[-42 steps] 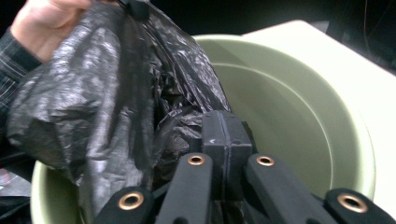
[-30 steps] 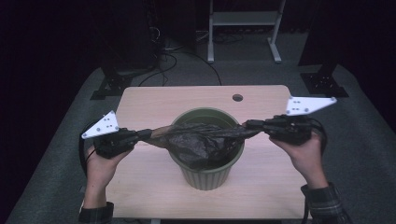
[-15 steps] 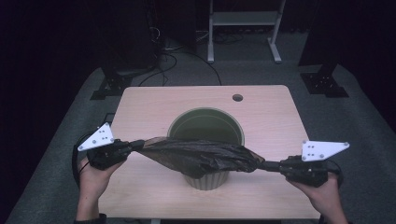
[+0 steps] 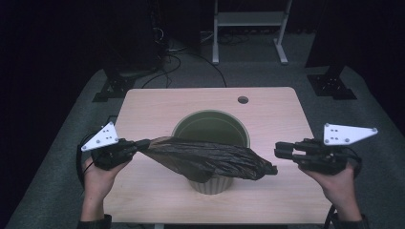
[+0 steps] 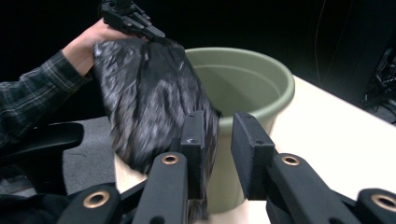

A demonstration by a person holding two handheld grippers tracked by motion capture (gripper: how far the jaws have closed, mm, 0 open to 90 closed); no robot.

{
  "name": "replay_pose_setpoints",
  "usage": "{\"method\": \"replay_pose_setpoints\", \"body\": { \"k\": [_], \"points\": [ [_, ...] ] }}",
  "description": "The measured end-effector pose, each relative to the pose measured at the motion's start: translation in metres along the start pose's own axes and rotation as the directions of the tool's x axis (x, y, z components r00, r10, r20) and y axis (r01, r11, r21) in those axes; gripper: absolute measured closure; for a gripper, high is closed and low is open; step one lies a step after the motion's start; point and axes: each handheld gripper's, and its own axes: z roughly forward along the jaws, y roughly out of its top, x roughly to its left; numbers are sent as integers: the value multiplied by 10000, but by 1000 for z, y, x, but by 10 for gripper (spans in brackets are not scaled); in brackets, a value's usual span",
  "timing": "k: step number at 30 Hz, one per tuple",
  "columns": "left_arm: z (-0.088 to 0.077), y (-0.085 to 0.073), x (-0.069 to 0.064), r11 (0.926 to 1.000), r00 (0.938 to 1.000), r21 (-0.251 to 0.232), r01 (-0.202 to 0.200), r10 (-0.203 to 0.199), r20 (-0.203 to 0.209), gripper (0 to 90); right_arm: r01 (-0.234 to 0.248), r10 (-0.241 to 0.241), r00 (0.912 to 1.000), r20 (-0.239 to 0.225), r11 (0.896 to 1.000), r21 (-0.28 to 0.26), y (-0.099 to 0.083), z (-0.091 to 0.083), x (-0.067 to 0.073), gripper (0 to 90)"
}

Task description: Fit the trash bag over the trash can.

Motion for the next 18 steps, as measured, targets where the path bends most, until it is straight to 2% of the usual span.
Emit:
{"method": "replay_pose_setpoints", "body": {
  "k": [5, 9, 13, 14, 15, 18],
  "points": [
    [5, 4, -1, 9999, 9998, -59, -98, 98, 143, 897, 98, -78, 9992, -397, 9987, 504, 12, 34, -6, 680],
    [8, 5, 0, 9999, 9998, -51, -126, 127, 183, 897, -51, 75, 9991, -428, 9984, 560, 11, 44, -10, 664],
    [10, 7, -1, 9998, 9996, -65, -175, 176, 242, 897, -324, 344, 9975, -622, 9989, 328, 18, 53, -19, 641],
    [11, 8, -2, 9998, 9995, -85, -187, 189, 254, 897, -376, 409, 9965, -729, 9982, 464, 21, 57, -21, 627],
    [12, 8, -2, 9998, 9994, -99, -198, 200, 273, 897, -349, 427, 9935, -1053, 9966, 747, 25, 69, -22, 599],
    [13, 9, -3, 9997, 9993, -111, -201, 204, 301, 897, -250, 383, 9908, -1301, 9944, 1026, 26, 78, -20, 573]
  ]
}}
